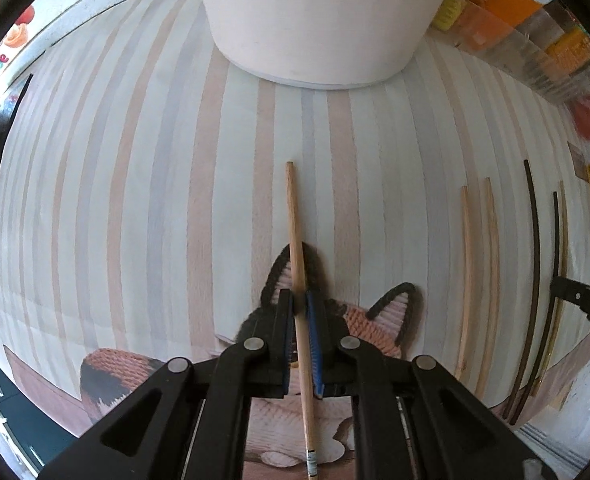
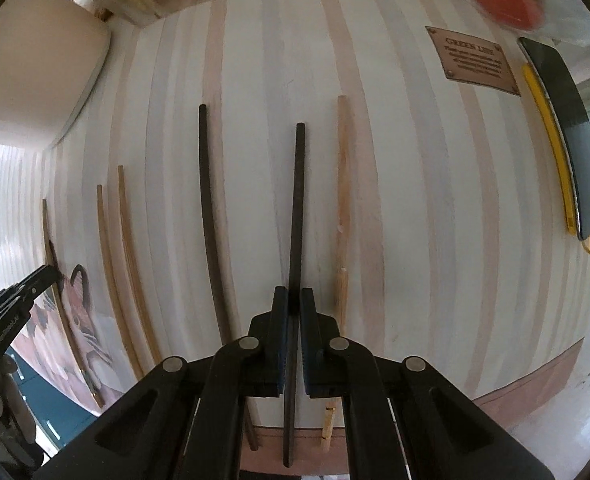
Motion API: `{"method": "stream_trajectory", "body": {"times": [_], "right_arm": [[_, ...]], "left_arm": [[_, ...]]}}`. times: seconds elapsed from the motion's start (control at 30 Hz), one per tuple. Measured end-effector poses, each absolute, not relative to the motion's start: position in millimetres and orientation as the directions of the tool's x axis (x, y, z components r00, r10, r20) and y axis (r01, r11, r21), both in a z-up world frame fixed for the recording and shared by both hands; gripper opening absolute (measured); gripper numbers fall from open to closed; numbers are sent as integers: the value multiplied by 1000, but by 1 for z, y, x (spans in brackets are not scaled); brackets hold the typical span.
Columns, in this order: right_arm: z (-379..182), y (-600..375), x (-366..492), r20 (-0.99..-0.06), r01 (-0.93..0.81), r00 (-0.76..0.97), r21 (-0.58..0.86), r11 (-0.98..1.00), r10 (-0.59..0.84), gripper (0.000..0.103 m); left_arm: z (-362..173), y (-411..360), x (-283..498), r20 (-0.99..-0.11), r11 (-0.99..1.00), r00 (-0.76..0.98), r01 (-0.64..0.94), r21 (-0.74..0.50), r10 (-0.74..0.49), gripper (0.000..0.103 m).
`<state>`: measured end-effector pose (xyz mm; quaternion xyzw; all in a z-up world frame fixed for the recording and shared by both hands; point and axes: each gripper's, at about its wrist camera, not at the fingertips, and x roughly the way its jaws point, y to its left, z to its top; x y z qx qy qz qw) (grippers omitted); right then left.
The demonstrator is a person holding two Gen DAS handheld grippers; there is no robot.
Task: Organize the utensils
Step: 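Lift both chopsticks and carry them toward the cream utensil holder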
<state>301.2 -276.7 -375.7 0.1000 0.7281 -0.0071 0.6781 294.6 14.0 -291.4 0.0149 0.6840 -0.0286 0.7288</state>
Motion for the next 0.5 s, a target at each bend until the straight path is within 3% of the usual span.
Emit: {"method": "stream_trajectory", "body": {"times": [0.5], "right_arm": [[-376, -268, 326, -987, 130, -110, 102, 986, 116, 6]], "left_arm": [[-291, 3, 295, -998, 996, 55, 93, 3, -3, 8]]}}
